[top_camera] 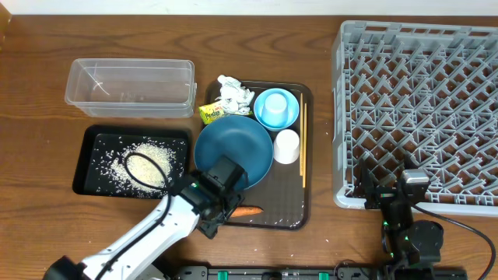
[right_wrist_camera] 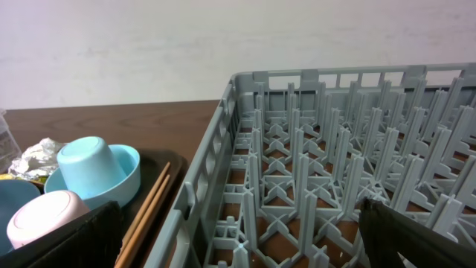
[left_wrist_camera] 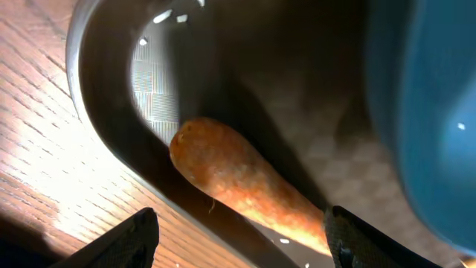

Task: Sort waste into correct bins and load items into the dishwasher rack
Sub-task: 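Grasp the orange carrot on the brown tray with the left gripper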

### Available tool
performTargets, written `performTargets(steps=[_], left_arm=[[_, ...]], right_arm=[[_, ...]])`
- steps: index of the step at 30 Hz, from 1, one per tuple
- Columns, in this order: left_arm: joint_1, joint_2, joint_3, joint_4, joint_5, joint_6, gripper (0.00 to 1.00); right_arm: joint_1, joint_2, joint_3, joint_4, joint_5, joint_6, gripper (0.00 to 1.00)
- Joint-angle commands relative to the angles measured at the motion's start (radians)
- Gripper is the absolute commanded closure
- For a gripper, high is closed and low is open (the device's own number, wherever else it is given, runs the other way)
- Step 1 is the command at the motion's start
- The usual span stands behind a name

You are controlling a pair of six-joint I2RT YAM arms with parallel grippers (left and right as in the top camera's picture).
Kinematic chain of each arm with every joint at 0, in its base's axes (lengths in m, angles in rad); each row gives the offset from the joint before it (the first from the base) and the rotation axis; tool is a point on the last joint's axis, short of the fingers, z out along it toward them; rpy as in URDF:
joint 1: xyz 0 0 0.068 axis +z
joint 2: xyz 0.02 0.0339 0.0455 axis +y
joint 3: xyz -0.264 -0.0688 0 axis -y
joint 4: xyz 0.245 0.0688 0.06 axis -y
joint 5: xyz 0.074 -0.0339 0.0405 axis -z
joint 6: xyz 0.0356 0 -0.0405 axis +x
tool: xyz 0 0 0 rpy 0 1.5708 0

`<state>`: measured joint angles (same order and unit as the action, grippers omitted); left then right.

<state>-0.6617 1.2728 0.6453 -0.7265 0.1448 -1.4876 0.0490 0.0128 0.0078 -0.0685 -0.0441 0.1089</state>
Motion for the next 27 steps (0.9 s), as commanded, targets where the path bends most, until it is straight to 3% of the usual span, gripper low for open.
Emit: performTargets(steps=[1, 19, 27], left_arm=[[-0.016, 0.031, -0.006, 0.027, -0.048, -0.064, 0.27], [-0.036, 0.188, -0.006, 0.153, -0.067, -0.089, 0.32], [-0.036, 0.188, -0.006, 0.149, -0.04, -0.077, 0.53]], right_arm=[[-0.018, 0.001, -0.002, -0.003, 0.011, -0.013, 0.01], [-0.018, 0.001, -0.002, -0.003, 0.011, -0.013, 0.01], [-0.018, 0.001, -0.002, -0.003, 0.011, -0.013, 0.01]])
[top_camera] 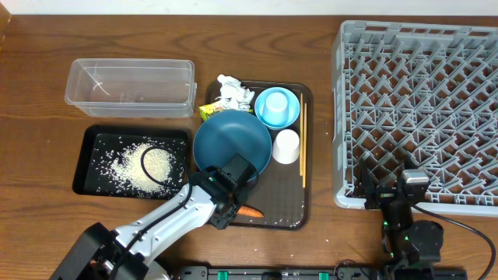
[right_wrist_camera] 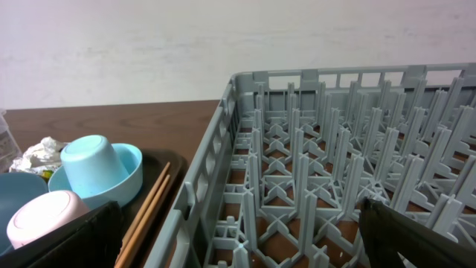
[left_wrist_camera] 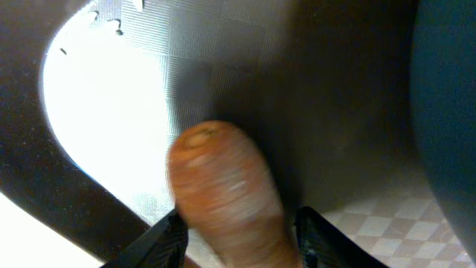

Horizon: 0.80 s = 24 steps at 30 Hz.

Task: Sort waste into correct bins and load items into the dishwasher rack
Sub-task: 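Grasp the orange carrot on the brown tray with the left gripper, then carry the carrot left and drop it onto the black tray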

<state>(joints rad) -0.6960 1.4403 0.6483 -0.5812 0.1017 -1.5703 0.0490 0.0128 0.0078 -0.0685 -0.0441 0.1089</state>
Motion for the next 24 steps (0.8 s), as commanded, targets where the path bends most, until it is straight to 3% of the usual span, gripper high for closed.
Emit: performTargets(steps=[1, 4, 10, 19, 24], left_arm=[[-0.002, 0.02, -0.009, 0.003, 0.006, 0.005, 0.57], [-0.002, 0.012, -0.009, 0.002, 0.01, 0.012, 0.67], [-0.002, -0.03, -0.008, -0.003, 0.01, 0.032, 0.72], [-0.001, -0.204, -0.008, -0.008, 0.008, 0.032, 0.72], [0.008, -0.32, -0.008, -0.01, -0.066, 0.059, 0.72]], right_arm=[[-0.018, 0.001, -0.002, -0.003, 0.011, -0.013, 0.01], [-0.018, 0.001, -0.002, -0.003, 0.011, -0.013, 0.01], [-0.018, 0.001, -0.002, -0.003, 0.011, -0.013, 0.01], [-0.018, 0.001, -0.002, -0.003, 0.011, -0.013, 0.01], [-0.018, 0.001, -0.002, -0.003, 0.011, -0.013, 0.01]])
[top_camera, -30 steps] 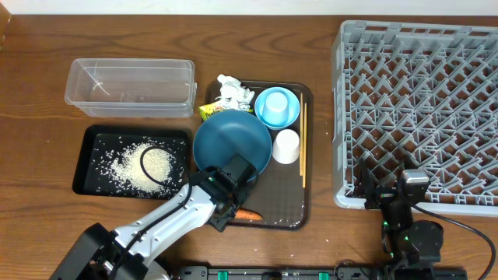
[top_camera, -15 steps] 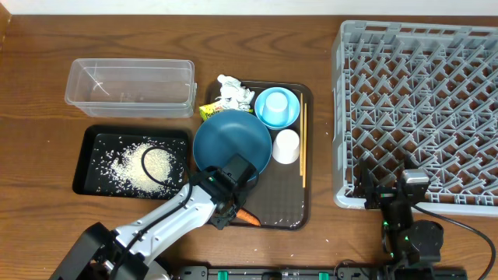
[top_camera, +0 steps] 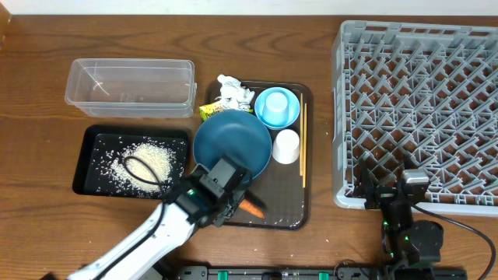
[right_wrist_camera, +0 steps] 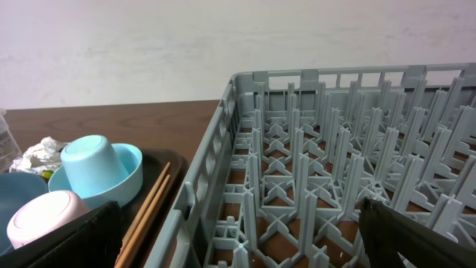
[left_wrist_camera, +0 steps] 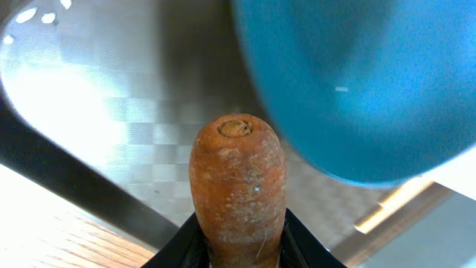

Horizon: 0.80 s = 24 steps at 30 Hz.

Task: Sort waste into correct bins and load items into the dishwasher rack
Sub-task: 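Carry the carrot left and drop it onto the black tray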

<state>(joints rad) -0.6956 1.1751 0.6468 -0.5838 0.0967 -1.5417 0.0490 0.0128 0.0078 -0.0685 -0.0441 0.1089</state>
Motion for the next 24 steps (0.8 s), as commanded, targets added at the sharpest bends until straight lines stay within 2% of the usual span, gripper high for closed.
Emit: performTargets(steps=[1, 5, 11, 19, 24], left_arm=[[0.019, -0.079, -0.007, -0.014, -0.08, 0.037, 0.72], [0.106, -0.154, -0.007, -0.034, -0.14, 0.08, 0.72], [0.334, -0.195, -0.007, -0.031, -0.219, 0.156, 0.72], [0.661, -0.158, -0.007, 0.063, -0.274, 0.345, 0.72], [0.795, -0.056, -0.007, 0.128, -0.309, 0.417, 0.72]], right_arm=[[-0.018, 0.001, -0.002, -0.003, 0.011, -0.013, 0.01], [-0.018, 0.001, -0.002, -0.003, 0.011, -0.013, 0.01], [-0.018, 0.001, -0.002, -0.003, 0.011, -0.013, 0.01], [-0.018, 0.001, -0.002, -0.003, 0.011, -0.013, 0.01], [-0.018, 0.001, -0.002, -0.003, 0.011, -0.013, 0.01]])
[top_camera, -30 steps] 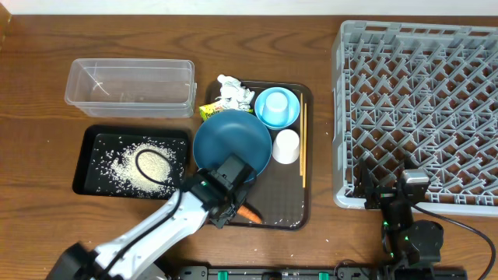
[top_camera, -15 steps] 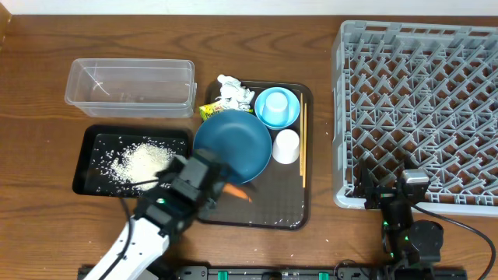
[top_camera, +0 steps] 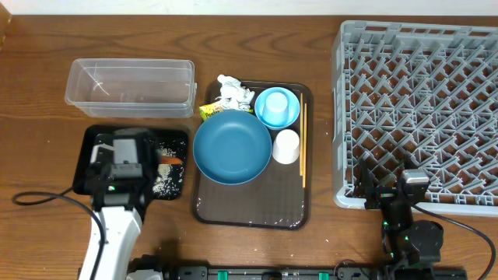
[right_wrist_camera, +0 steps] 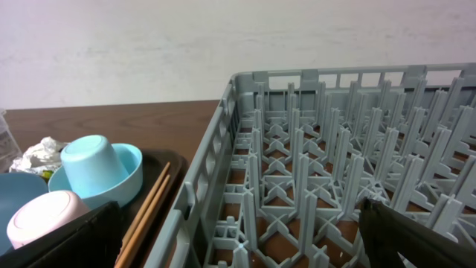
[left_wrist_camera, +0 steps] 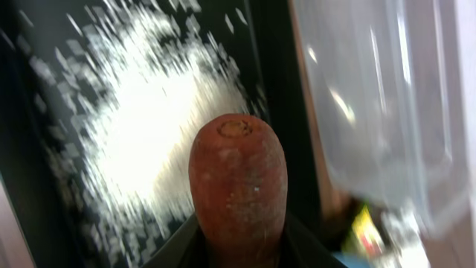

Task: Sort waste into correct bins and load items into the dishwasher rack
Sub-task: 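Carry the carrot left and drop it onto the black tray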

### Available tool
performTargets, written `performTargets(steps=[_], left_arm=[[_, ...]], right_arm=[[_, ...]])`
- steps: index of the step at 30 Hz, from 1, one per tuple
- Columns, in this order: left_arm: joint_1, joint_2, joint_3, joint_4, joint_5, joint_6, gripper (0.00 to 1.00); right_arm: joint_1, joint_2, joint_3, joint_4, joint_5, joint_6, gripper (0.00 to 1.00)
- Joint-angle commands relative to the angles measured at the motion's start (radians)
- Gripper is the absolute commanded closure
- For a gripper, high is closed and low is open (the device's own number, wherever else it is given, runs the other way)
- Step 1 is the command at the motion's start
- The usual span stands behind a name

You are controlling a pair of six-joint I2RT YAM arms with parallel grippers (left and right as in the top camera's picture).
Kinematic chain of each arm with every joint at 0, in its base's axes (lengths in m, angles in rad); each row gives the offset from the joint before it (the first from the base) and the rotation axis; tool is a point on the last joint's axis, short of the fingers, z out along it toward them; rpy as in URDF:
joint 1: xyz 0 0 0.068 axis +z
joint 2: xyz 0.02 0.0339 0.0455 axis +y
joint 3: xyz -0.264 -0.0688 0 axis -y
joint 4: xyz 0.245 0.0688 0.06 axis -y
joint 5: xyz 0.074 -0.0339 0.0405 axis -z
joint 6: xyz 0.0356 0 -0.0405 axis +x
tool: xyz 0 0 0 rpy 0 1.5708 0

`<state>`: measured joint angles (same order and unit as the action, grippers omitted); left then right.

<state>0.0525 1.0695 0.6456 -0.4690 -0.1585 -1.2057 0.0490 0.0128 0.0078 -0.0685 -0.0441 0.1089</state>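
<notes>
My left gripper (top_camera: pixel 152 161) is shut on an orange carrot (left_wrist_camera: pixel 238 182) and holds it over the black tray (top_camera: pixel 82 159) of white rice (left_wrist_camera: pixel 141 126); the carrot's tip (top_camera: pixel 171 161) pokes out to the right. On the brown tray (top_camera: pixel 249 214) sit a blue bowl (top_camera: pixel 232 146), a light-blue cup in a small bowl (top_camera: pixel 277 107), a white cup (top_camera: pixel 287 145), chopsticks (top_camera: pixel 303 144), crumpled paper (top_camera: pixel 233 92) and a yellow packet (top_camera: pixel 208 114). My right gripper (right_wrist_camera: pixel 238 249) stands open at the near-left corner of the grey rack (top_camera: pixel 420 109).
A clear plastic bin (top_camera: pixel 131 85) stands behind the black tray, also showing at the right in the left wrist view (left_wrist_camera: pixel 379 112). The rack fills the right side of the table. Bare wood lies left of the bins and in front of them.
My left gripper has moved with the carrot from above the brown tray's front, next to the blue bowl, to over the rice in the black tray. The right arm is unchanged.
The carrot lay at the brown tray's front edge with my left gripper open around it. Then the fingers stood close on either side of it. Then the carrot was gripped and lifted beside the blue bowl, and now it hangs over the black tray.
</notes>
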Motion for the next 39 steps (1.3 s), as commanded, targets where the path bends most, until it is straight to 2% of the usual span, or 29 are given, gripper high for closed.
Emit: performTargets(steps=[1, 6, 7, 12, 15, 18, 21, 24, 27, 29, 31, 33, 34, 36, 39], left_arm=[[0.064, 0.075, -0.006, 0.027, -0.061, 0.082, 0.71], [0.121, 0.216, -0.006, 0.151, -0.06, 0.14, 0.7], [0.126, 0.238, -0.006, 0.165, -0.06, 0.14, 0.66], [0.13, 0.326, -0.006, 0.18, -0.059, 0.14, 0.65], [0.13, 0.34, -0.006, 0.18, -0.05, 0.14, 0.58], [0.13, 0.316, -0.003, 0.18, -0.008, 0.15, 0.56], [0.13, 0.263, 0.008, 0.18, 0.046, 0.225, 0.51], [0.13, 0.174, 0.013, 0.179, 0.156, 0.288, 0.46], [0.126, 0.091, 0.013, 0.181, 0.381, 0.364, 0.39], [0.108, 0.051, 0.013, 0.198, 0.546, 0.428, 0.38], [0.065, 0.032, 0.013, 0.219, 0.644, 0.478, 0.41], [0.003, 0.033, 0.013, 0.225, 0.659, 0.505, 0.57], [-0.029, 0.038, 0.013, 0.225, 0.646, 0.519, 0.66], [-0.105, 0.056, 0.013, 0.225, 0.586, 0.528, 0.76], [-0.221, 0.098, 0.013, 0.243, 0.484, 0.528, 0.81]], right_arm=[[-0.018, 0.001, -0.002, -0.003, 0.011, -0.013, 0.01], [-0.018, 0.001, -0.002, -0.003, 0.011, -0.013, 0.01], [-0.018, 0.001, -0.002, -0.003, 0.011, -0.013, 0.01], [-0.018, 0.001, -0.002, -0.003, 0.011, -0.013, 0.01], [-0.018, 0.001, -0.002, -0.003, 0.011, -0.013, 0.01], [-0.018, 0.001, -0.002, -0.003, 0.011, -0.013, 0.01], [-0.018, 0.001, -0.002, -0.003, 0.011, -0.013, 0.01], [-0.018, 0.001, -0.002, -0.003, 0.011, -0.013, 0.01], [-0.018, 0.001, -0.002, -0.003, 0.011, -0.013, 0.01], [-0.018, 0.001, -0.002, -0.003, 0.011, -0.013, 0.01], [-0.018, 0.001, -0.002, -0.003, 0.011, -0.013, 0.01], [-0.018, 0.001, -0.002, -0.003, 0.011, -0.013, 0.01], [-0.018, 0.001, -0.002, -0.003, 0.011, -0.013, 0.01], [-0.018, 0.001, -0.002, -0.003, 0.011, -0.013, 0.01], [-0.018, 0.001, -0.002, -0.003, 0.011, -0.013, 0.01]])
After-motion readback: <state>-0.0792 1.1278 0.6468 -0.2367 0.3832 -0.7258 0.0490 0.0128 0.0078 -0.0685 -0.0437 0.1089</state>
